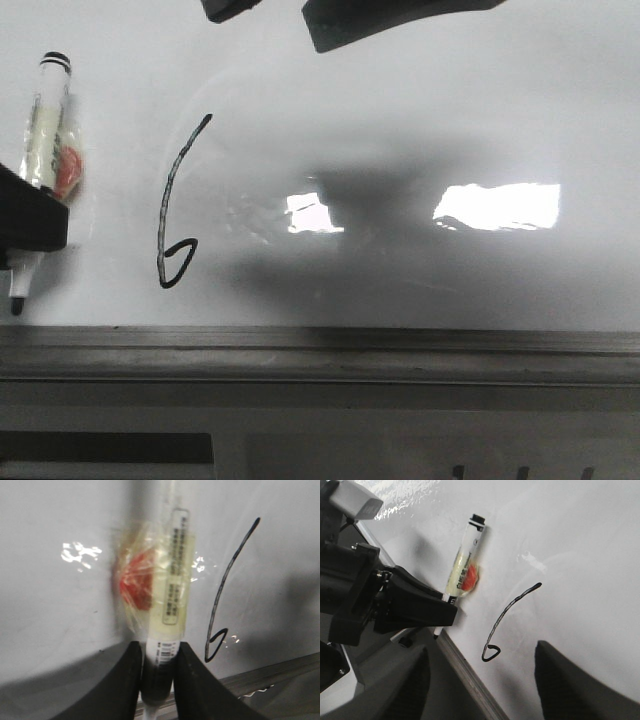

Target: Write number 6 on whiteboard

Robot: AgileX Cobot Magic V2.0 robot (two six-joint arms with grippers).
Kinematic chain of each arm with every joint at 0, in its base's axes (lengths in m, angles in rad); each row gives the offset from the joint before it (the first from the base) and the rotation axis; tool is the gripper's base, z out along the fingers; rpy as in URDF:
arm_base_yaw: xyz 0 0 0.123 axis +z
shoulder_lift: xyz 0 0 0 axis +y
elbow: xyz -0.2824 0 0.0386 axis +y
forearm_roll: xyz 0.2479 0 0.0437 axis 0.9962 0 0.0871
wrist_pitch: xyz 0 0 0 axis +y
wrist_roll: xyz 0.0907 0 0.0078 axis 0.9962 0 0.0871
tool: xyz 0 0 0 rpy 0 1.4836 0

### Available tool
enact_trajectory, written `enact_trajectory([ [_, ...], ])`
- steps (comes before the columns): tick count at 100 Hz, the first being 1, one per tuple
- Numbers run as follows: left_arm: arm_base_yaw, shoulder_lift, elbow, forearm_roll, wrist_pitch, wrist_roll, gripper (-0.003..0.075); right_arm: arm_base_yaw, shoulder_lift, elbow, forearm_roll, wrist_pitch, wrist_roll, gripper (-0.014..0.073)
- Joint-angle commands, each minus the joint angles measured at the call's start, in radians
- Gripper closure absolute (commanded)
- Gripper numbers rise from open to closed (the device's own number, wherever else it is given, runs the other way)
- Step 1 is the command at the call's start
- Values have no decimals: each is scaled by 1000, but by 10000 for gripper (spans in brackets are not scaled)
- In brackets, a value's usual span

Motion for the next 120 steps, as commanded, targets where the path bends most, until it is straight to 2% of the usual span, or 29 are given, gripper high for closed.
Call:
enact_trajectory([
  [1, 7, -2, -23, -31, -32, -9, 472, -5, -26, -25, 9, -52, -10, 192],
  [12, 7, -2, -23, -54, -32, -9, 336, -5, -26, -25, 9, -52, -10, 192],
  [19, 7, -2, -23, -55, -30, -9, 293, -5, -26, -25, 9, -52, -10, 195],
  [42, 7, -72, -23, -55, -19, -9, 288, -5, -26, -25, 9, -47, -10, 247],
  [47, 7, -109, -23, -55, -19, -9, 293, -5, -28, -25, 9, -42, -10, 295],
  [51, 7, -145, -23, -50, -21, -5, 298, -5, -30, -23, 9, -38, -10, 365],
  [58, 7, -214, -23, -30, -19, -4, 335, -5, -45, -22, 9, -31, -10, 520],
  [64, 7, -276, -23, -5, -19, -4, 430, -5, -63, -21, -2, -31, -10, 661],
  [77, 7, -424, -23, 70, -21, -4, 741, -5, -116, -21, -41, -33, -10, 657],
  [98, 7, -618, -16, 206, -16, 3, 741, -5, -278, 90, -119, -157, -10, 657],
  [120, 7, -787, 43, 422, -18, 18, 741, -5, -514, 350, -139, -348, -10, 657],
])
